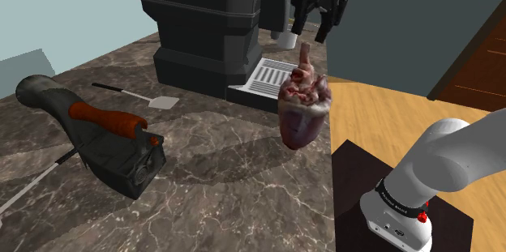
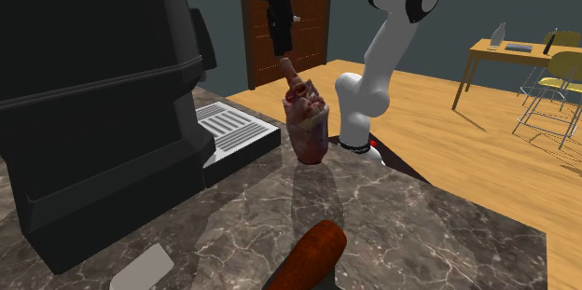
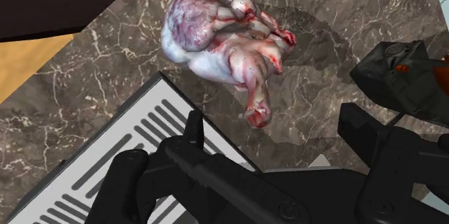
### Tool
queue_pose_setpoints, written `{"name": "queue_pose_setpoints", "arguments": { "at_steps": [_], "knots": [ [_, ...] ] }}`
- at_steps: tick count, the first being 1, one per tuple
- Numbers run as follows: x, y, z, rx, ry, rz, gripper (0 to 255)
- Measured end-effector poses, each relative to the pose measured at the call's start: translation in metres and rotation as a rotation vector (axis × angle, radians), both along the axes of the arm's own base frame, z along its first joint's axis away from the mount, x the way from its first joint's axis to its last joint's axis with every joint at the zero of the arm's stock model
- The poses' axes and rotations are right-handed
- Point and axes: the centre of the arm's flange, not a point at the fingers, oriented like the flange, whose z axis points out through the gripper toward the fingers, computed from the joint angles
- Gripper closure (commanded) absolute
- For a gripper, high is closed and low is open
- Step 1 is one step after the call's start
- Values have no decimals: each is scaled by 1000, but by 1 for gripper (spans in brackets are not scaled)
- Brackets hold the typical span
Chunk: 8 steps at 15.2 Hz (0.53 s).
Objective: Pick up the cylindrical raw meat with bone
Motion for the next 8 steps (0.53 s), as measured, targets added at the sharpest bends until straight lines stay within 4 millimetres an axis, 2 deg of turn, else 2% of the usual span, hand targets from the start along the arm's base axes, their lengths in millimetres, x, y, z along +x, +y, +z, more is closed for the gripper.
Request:
{"name": "queue_pose_setpoints", "arguments": {
  "at_steps": [2, 8],
  "knots": [
    [3, 4, -1, 11, -2, -12, 0],
    [4, 6, -29, 15, -2, -16, 0]
  ]
}}
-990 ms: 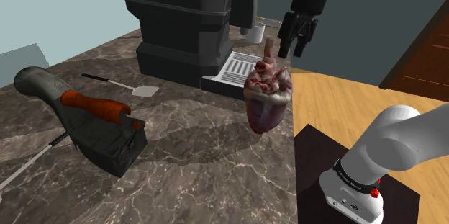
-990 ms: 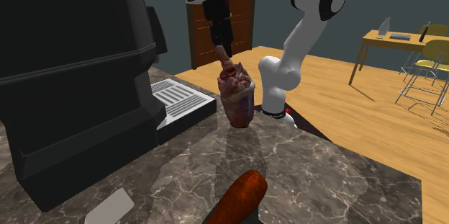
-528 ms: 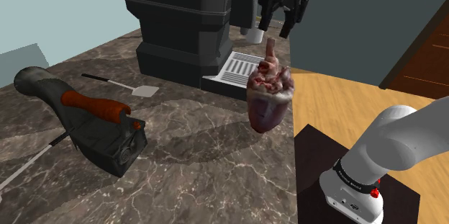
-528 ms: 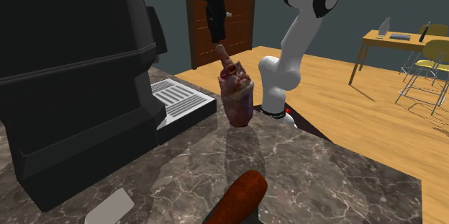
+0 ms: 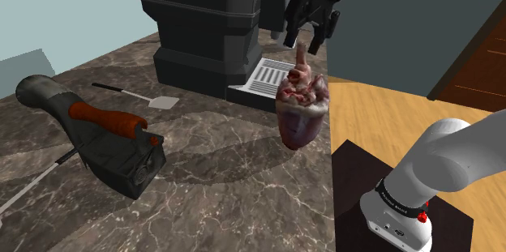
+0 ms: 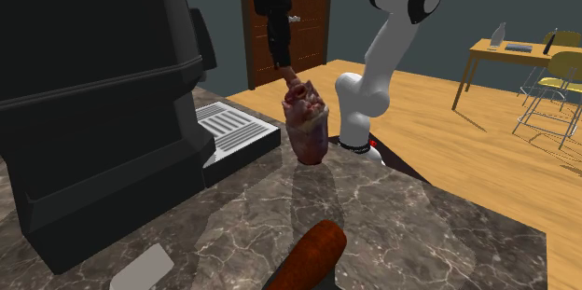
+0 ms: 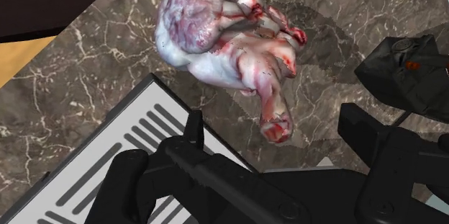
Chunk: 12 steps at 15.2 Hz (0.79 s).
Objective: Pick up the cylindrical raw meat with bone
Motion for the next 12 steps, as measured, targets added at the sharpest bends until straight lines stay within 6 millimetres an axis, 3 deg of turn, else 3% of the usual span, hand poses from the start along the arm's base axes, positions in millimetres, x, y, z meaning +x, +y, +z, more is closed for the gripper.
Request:
{"name": "queue_pose_setpoints", "arguments": {
  "at_steps": [1, 12],
  "knots": [
    [0, 0, -2, 0, 0, 0, 255],
    [0, 0, -3, 0, 0, 0, 255]
  ]
}}
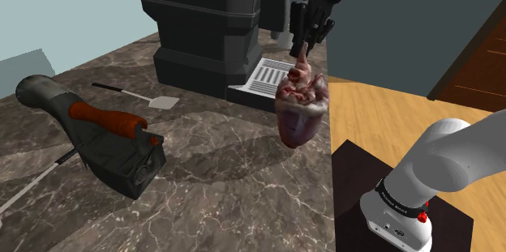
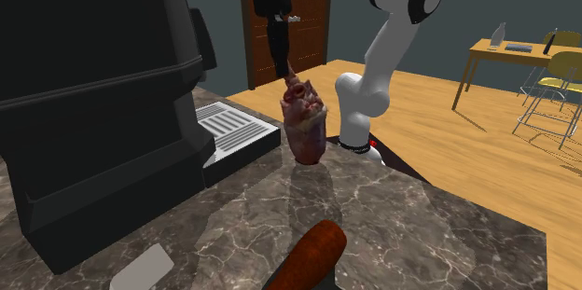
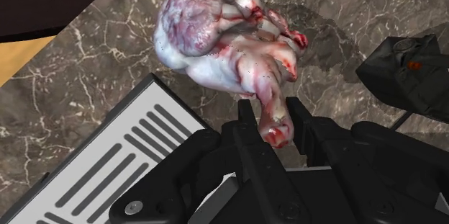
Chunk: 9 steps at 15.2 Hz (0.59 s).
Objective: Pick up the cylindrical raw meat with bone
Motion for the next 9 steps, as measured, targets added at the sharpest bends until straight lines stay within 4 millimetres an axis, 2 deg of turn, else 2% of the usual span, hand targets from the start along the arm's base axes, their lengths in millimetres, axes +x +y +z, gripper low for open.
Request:
{"name": "queue_pose_setpoints", "arguments": {
  "at_steps": [9],
  "knots": [
    [1, 0, 45, 0, 1, 0, 255]
  ]
}}
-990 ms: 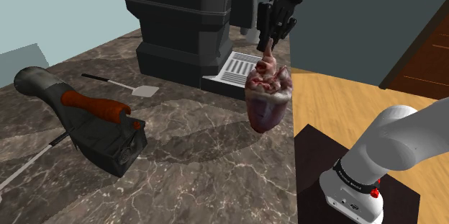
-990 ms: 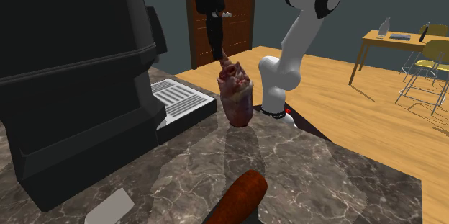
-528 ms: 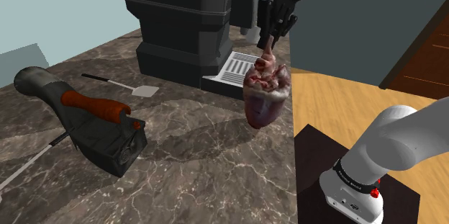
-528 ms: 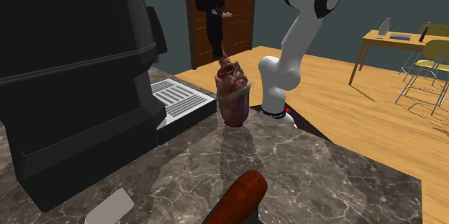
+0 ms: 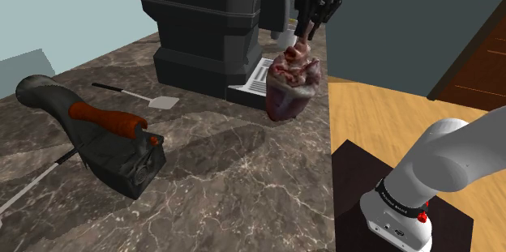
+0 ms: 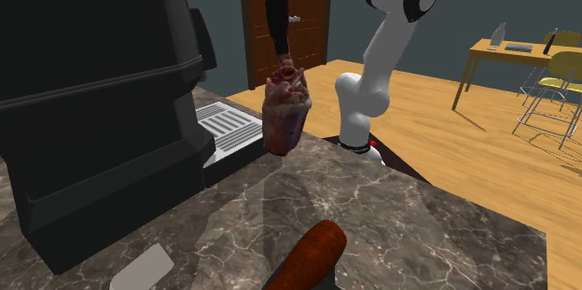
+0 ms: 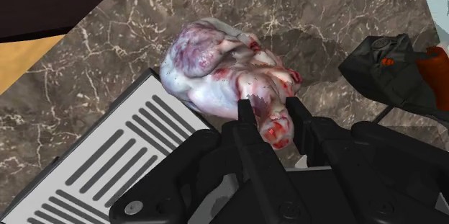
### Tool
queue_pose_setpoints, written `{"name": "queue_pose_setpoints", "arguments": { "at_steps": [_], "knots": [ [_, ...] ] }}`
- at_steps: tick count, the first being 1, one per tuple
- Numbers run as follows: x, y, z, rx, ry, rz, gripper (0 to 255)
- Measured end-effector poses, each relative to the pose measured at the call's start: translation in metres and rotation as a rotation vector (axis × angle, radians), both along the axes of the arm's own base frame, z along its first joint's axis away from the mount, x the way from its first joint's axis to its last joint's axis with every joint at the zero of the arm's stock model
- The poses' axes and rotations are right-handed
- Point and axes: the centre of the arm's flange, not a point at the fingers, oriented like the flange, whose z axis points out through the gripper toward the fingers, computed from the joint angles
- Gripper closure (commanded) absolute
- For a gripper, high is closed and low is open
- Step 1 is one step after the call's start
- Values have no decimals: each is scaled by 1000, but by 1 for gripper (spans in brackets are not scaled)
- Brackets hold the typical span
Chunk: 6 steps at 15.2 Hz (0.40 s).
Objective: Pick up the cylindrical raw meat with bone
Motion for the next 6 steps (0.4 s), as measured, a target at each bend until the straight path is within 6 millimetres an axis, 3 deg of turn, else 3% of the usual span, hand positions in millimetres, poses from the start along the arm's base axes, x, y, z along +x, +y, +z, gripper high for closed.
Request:
{"name": "queue_pose_setpoints", "arguments": {
  "at_steps": [6],
  "knots": [
    [-1, 0, 29, 0, 0, 0, 255]
  ]
}}
